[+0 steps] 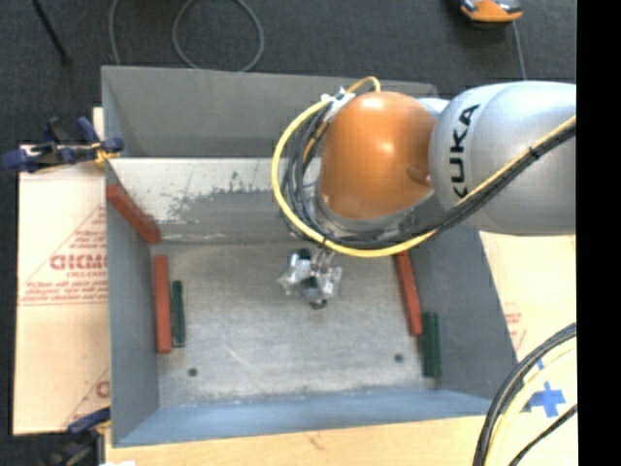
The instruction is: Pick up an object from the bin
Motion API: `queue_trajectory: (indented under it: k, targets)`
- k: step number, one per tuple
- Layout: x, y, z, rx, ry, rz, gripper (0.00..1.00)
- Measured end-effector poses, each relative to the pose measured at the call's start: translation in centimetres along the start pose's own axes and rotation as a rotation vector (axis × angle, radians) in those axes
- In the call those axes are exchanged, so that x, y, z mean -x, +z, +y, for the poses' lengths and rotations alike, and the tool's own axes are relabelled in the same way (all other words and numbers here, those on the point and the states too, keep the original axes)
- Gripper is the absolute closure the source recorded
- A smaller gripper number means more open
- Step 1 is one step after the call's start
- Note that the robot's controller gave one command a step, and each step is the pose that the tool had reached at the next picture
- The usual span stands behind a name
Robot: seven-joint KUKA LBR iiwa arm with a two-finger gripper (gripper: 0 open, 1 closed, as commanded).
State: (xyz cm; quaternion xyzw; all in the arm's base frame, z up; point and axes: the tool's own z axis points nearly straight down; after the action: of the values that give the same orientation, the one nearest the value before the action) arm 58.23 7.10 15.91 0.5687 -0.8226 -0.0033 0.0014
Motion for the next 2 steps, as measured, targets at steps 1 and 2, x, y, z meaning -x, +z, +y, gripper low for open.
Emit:
queue_trajectory:
  k: [1, 2]
  targets:
    - [-0.09, -1.35, -6.14, -0.012, 0.264, -0.005, 1.0]
    - [-0.06, -1.34, -6.06, -0.011, 0.264, -0.005, 0.0]
